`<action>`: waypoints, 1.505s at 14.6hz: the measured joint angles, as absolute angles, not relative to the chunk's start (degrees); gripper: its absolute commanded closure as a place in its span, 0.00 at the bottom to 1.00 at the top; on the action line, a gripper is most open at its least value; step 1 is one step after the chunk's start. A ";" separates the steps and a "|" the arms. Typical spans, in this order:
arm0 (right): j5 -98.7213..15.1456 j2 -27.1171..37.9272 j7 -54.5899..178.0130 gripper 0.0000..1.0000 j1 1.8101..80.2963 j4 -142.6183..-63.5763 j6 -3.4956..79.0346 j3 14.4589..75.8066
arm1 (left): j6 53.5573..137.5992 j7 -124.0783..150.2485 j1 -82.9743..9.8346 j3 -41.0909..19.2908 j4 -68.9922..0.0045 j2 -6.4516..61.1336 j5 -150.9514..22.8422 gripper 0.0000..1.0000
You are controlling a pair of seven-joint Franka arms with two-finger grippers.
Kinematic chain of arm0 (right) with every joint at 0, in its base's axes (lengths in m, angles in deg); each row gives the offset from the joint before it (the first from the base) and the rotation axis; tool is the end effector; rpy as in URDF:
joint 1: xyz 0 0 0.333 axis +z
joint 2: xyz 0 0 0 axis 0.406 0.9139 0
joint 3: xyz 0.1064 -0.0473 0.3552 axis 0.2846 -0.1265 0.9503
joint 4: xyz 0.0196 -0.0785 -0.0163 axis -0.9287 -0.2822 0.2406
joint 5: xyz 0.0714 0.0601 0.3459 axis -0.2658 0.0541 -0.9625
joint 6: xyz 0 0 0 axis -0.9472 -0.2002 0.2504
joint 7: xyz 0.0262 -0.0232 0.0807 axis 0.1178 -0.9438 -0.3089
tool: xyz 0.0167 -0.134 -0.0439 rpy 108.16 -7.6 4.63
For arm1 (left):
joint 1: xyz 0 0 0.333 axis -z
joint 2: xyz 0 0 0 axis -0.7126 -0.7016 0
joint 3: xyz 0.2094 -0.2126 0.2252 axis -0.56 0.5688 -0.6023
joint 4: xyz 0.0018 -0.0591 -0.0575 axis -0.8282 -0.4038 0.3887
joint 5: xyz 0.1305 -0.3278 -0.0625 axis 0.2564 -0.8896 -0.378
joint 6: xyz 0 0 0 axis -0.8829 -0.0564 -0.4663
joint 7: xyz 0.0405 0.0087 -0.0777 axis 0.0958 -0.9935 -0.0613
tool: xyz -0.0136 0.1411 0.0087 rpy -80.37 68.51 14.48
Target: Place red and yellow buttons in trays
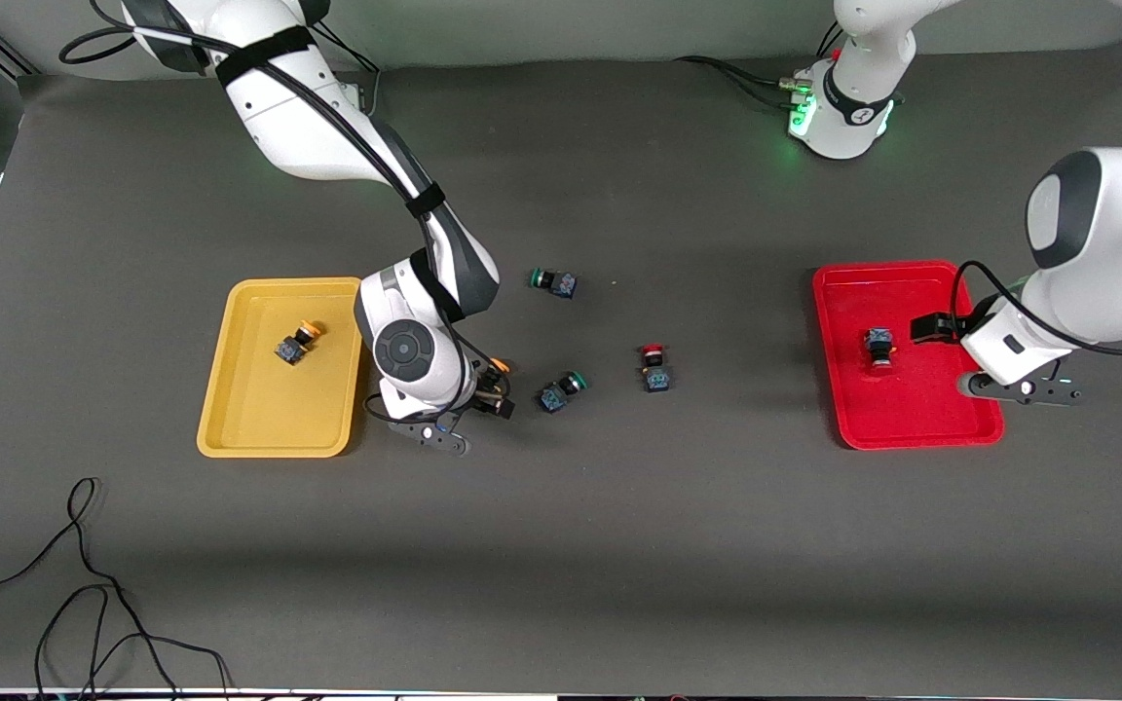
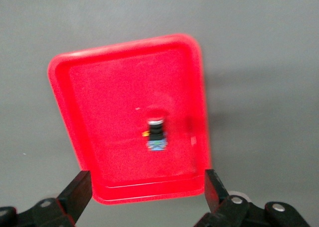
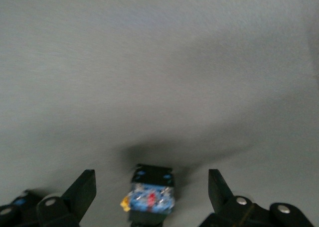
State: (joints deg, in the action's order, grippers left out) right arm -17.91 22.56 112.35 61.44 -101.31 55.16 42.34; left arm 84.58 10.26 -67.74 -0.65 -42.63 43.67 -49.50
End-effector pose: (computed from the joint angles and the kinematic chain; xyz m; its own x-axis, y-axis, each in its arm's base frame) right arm 0.5812 0.3511 0.2150 0.9100 -0.4028 -0.0983 -0.4036 -0.9149 0.0127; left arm 0.5462 -0.0355 0.4576 0.9823 -0.0775 -0.1705 -0.0823 -0.9964 -0.0212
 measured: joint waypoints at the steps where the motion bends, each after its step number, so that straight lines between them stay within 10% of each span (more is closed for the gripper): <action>1: -17.94 22.59 112.36 0.21 61.51 -102.20 55.64 42.40 | 84.45 13.83 -65.39 -0.38 -42.12 43.66 -49.69 0.00; 6: -18.08 22.41 113.42 0.88 62.86 -102.76 56.24 42.57 | 90.32 33.00 -49.96 0.21 -42.17 41.90 -50.76 0.00; 17: -18.07 7.10 89.11 0.90 48.96 -104.20 34.11 32.48 | 112.73 53.16 -34.54 -0.53 -42.79 22.28 -40.41 0.00; 18: -18.07 8.08 87.94 0.80 48.65 -105.97 35.89 31.34 | 114.23 53.34 -34.54 -0.89 -42.70 20.46 -39.56 0.00; 20: -18.07 11.56 87.00 0.00 48.41 -107.76 39.73 30.43 | 115.60 53.34 -34.57 -1.65 -42.40 18.38 -38.54 0.07; 22: -18.10 13.70 87.02 0.00 48.34 -107.64 41.49 30.16 | 115.66 53.35 -34.57 -1.88 -42.35 17.74 -37.91 0.17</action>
